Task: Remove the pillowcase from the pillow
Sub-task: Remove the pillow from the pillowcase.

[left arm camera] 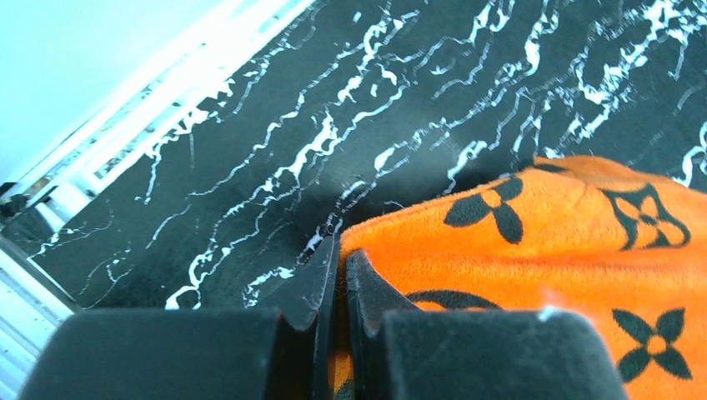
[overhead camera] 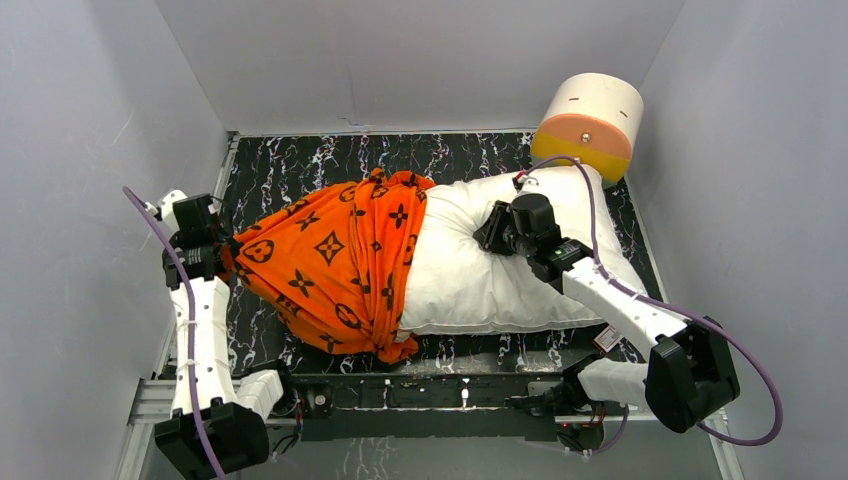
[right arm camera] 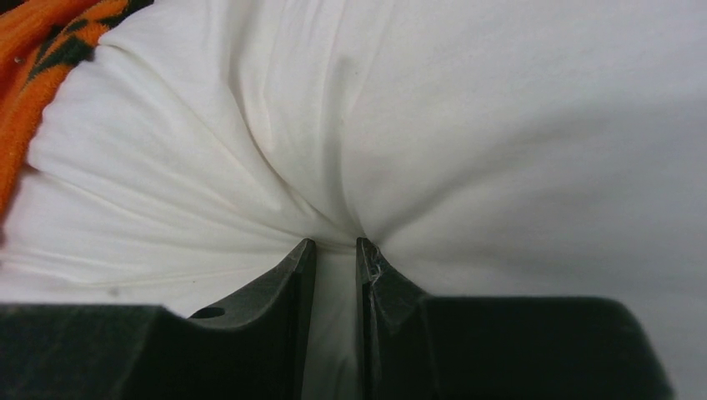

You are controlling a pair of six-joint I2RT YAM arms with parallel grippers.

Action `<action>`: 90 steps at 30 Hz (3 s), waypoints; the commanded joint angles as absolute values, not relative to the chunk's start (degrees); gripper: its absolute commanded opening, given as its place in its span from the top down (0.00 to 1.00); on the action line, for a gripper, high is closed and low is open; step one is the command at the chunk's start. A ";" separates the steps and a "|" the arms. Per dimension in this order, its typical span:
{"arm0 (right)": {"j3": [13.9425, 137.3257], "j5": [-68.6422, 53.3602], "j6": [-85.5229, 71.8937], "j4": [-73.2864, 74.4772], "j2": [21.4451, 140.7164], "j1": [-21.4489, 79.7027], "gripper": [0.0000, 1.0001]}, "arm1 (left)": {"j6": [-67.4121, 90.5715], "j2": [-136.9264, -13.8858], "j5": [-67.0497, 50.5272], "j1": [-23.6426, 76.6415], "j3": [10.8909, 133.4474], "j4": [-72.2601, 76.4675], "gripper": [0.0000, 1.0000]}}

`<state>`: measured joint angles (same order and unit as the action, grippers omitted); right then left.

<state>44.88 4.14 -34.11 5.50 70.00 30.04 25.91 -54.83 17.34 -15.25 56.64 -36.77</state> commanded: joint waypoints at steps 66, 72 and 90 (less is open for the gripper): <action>37.63 8.30 -32.26 21.47 74.18 22.37 0.65 | 19.29 -44.95 53.48 -9.15 61.64 -33.57 1.00; 37.92 6.79 -32.26 21.13 74.20 22.32 0.65 | 18.14 -46.20 48.91 -9.17 59.65 -33.07 1.00; 37.68 6.42 -32.52 20.52 74.88 22.22 0.65 | 0.37 -52.28 45.16 -11.98 76.74 -28.97 1.00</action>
<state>42.89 -3.18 -36.69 1.32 70.76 25.17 10.07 -55.51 29.71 -8.27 72.62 -38.57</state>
